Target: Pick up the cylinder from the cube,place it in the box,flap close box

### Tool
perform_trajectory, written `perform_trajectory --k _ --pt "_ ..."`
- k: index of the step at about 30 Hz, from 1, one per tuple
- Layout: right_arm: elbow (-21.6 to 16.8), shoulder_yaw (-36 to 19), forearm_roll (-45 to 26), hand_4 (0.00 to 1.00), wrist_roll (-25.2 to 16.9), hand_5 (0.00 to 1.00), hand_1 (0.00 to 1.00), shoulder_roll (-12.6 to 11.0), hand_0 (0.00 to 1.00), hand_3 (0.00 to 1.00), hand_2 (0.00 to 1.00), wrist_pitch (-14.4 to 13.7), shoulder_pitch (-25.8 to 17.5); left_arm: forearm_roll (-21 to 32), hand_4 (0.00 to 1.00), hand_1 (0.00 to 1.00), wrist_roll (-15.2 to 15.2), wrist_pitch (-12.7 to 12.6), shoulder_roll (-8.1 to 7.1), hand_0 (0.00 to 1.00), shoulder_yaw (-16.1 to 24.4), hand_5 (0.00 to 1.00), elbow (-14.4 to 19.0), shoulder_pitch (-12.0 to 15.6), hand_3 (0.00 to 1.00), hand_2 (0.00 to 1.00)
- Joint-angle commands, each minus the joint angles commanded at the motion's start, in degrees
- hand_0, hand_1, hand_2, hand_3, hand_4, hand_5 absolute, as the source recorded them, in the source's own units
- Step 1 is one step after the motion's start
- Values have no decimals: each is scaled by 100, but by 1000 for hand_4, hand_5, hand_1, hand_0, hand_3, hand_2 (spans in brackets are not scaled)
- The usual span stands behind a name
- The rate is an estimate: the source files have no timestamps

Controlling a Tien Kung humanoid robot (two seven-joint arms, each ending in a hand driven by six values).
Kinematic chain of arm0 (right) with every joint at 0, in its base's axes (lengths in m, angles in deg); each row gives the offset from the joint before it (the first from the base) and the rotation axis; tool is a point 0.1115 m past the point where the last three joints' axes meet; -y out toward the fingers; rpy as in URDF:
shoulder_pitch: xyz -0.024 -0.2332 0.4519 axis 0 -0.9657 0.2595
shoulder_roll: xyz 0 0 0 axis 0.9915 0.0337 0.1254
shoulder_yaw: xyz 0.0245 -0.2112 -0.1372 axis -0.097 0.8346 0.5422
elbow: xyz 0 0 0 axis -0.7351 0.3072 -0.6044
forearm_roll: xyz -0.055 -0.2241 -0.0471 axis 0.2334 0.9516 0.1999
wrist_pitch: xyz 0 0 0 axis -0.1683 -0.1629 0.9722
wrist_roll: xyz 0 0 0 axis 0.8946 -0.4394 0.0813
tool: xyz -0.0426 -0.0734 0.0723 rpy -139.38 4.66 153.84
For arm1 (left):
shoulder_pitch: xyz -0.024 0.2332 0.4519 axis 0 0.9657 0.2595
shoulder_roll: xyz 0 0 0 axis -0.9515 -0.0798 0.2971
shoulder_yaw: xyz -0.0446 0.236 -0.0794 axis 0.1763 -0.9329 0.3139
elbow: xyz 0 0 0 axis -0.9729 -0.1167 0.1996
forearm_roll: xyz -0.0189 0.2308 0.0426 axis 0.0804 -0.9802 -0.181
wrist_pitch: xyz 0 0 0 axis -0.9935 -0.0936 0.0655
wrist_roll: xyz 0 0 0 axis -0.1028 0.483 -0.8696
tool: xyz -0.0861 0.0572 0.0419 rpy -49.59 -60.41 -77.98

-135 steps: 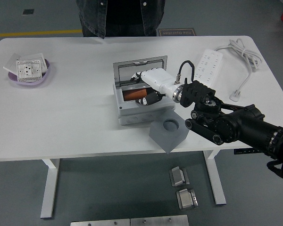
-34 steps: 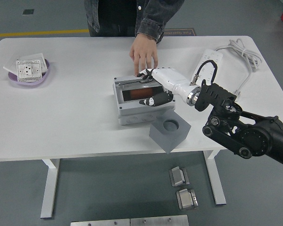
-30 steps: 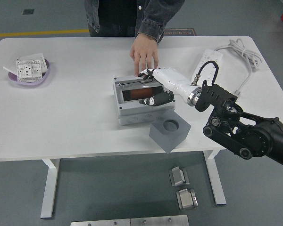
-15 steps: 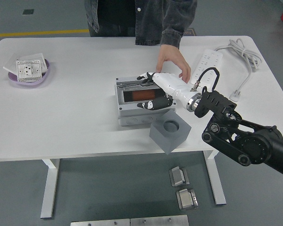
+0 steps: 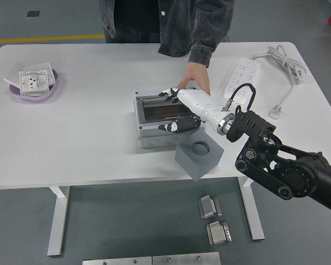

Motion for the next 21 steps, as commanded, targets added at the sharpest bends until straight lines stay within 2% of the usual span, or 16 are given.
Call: perform_trajectory --k 9,17,21 --pt "6 -195 77 938 14 451 716 -41 794 861 745 3 -60 -9 730 684 1 -1 -3 701 0 322 2 -4 721 509" --pt "-465 -1122 368 937 23 452 717 -300 794 862 743 -25 -616 13 728 685 -1 4 1 700 -16 319 -8 9 718 507" --pt "-719 -1713 6 937 -198 454 715 -383 789 860 743 -213 -1077 24 726 684 0 1 -7 700 -34 316 -30 22 718 506"
